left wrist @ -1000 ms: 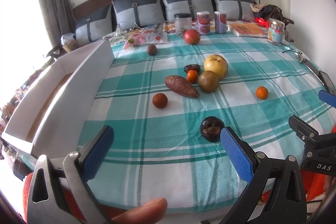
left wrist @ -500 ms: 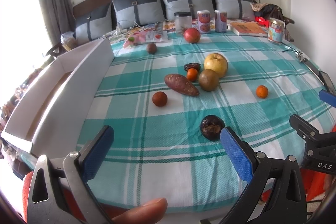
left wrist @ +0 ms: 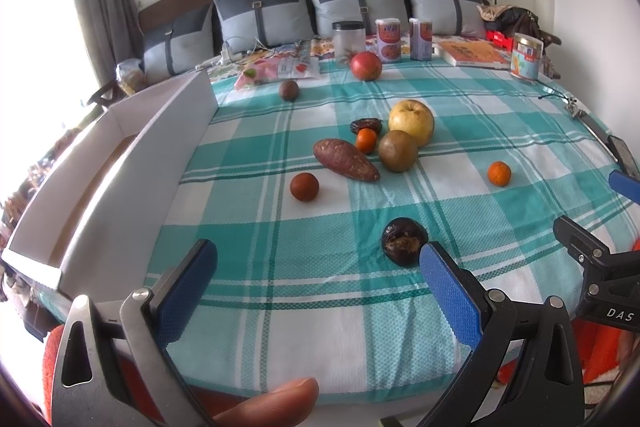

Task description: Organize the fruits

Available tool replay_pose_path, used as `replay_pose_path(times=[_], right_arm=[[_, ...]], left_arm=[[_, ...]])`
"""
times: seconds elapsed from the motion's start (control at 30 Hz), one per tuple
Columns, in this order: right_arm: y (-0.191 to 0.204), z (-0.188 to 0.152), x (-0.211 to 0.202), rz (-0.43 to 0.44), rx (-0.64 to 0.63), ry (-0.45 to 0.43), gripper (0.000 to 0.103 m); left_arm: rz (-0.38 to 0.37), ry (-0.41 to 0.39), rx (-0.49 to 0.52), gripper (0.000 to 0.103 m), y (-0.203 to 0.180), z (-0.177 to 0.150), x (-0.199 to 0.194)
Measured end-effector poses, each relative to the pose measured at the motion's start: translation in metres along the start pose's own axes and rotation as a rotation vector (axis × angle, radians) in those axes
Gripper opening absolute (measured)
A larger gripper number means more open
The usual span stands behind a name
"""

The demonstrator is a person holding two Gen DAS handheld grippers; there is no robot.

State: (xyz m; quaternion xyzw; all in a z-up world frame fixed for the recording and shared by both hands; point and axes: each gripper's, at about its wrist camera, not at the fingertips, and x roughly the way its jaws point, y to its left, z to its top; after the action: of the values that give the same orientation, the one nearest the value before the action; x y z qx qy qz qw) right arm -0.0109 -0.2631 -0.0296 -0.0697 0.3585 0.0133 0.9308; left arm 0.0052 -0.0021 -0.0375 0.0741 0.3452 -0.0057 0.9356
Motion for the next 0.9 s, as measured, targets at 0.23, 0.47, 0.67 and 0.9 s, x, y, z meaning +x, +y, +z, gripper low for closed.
replay_pose_path(times=[0.23,0.47,0.67,0.9], right_arm=[[0.0001,-0.0002,0.0001,0.000,-0.001,0.001,0.103],[0.0001,-0.0002,0.0000,0.001,-0.002,0.002,0.103],[0.0002,-0.0002,0.0004,0.000,-0.001,0.001,0.103],[-0.0017,-0.0017,0.0014,-0.003,0.006,0.001,0.103]], left_arm=[[0.000,0.005,0.001,0.102,-0.0012,-0.0013,0.0004],[0.000,0.009,0.000,0.102,-0.0019,-0.0016,0.0007],[0.000,0.012,0.000,0.102,-0.0021,-0.0018,0.0011],[-0.005,0.032,-0.012,0.102,-0.0020,-0.0030,0.0047]])
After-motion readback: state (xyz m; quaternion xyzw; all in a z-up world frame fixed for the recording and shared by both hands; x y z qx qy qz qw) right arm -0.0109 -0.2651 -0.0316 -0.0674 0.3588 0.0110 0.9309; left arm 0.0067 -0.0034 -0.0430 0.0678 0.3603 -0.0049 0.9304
